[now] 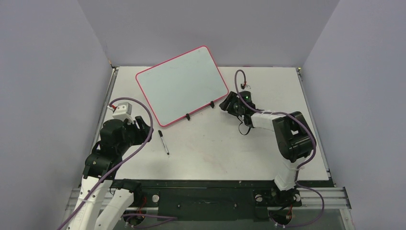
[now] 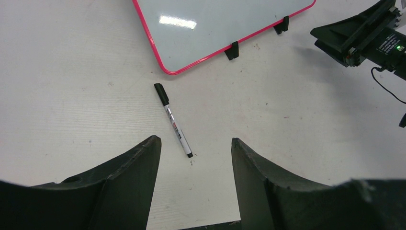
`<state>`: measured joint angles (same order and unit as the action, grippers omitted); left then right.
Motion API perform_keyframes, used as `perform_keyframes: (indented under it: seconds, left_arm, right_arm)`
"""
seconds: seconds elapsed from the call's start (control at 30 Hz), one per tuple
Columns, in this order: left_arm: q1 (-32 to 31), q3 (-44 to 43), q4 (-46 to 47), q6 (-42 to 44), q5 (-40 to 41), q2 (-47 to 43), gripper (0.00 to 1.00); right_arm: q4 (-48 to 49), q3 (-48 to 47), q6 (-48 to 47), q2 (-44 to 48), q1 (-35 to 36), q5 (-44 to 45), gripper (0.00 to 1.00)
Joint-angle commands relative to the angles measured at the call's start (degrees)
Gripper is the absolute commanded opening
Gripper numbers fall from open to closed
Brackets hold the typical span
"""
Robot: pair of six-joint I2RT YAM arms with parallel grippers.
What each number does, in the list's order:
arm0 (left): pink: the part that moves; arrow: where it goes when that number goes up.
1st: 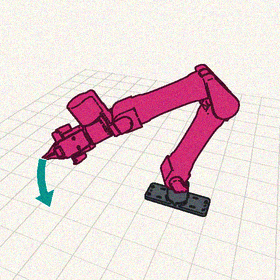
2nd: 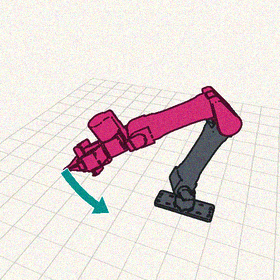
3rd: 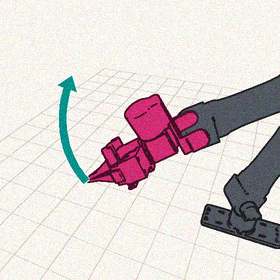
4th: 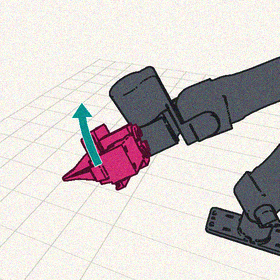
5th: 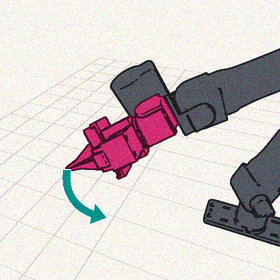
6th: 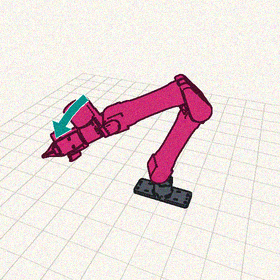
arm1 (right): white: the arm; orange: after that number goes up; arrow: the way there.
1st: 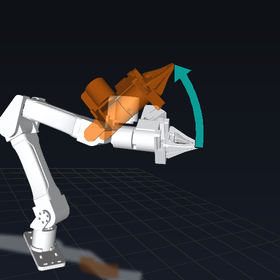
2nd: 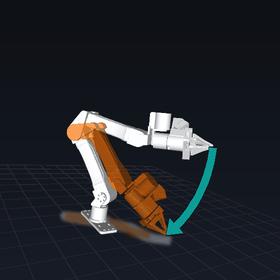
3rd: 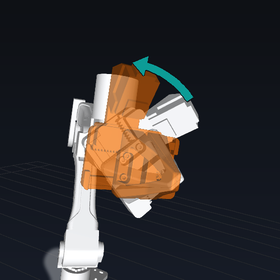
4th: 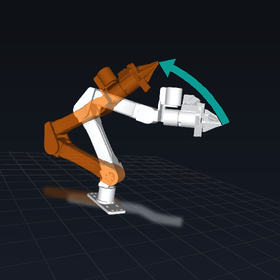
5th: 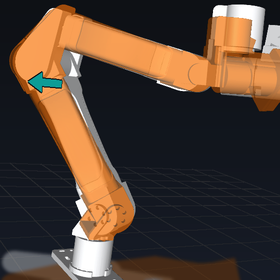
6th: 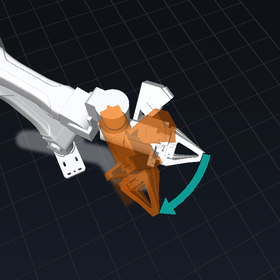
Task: Write a sentence on the whiteboard
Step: Move the whiteboard to the center of the board.
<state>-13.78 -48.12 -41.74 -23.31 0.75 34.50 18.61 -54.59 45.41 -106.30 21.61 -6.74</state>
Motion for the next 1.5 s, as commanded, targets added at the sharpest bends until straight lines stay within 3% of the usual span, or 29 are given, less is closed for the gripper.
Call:
perform_keyframes:
  seconds: [0.0,0.13,0.3,0.47,0.97,1.23,1.47]
  left_arm:
    - [0.26,0.07,2.88,0.29,-0.48,-0.21,0.53]
    - [0.29,0.01,2.85,0.29,-0.49,0.53,0.53]
    - [0.29,-0.01,2.79,0.37,-0.58,1.08,0.53]
    - [0.41,-0.02,2.84,0.28,-0.54,0.87,0.53]
    - [0.46,0.16,3.02,0.38,-0.75,-0.04,0.53]
    - [0.96,0.13,3.13,0.55,-0.75,-0.08,0.53]
    - [1.45,0.14,3.24,0.55,-0.75,-0.05,0.53]
  right_arm:
    - [-0.91,-5.69,-10.22,3.5,-2.56,-8.4,0.55]
    - [-7.02,-11.35,-17.57,3.51,-2.89,-10.43,0.61]
    - [-15.73,-15.76,-27.29,1.96,1.14,-6.21,0.61]
    - [-18.36,-17.36,-33.48,-0.38,4.3,-1.99,0.59]
    - [-26.05,-29.33,-34.42,-11.16,8.2,8.61,0.5]
    - [-28.14,-33.3,-34.29,-14.91,8.87,9.61,0.46]
    - [-28.92,-36.08,-34.48,-17.5,9.59,9.31,0.34]
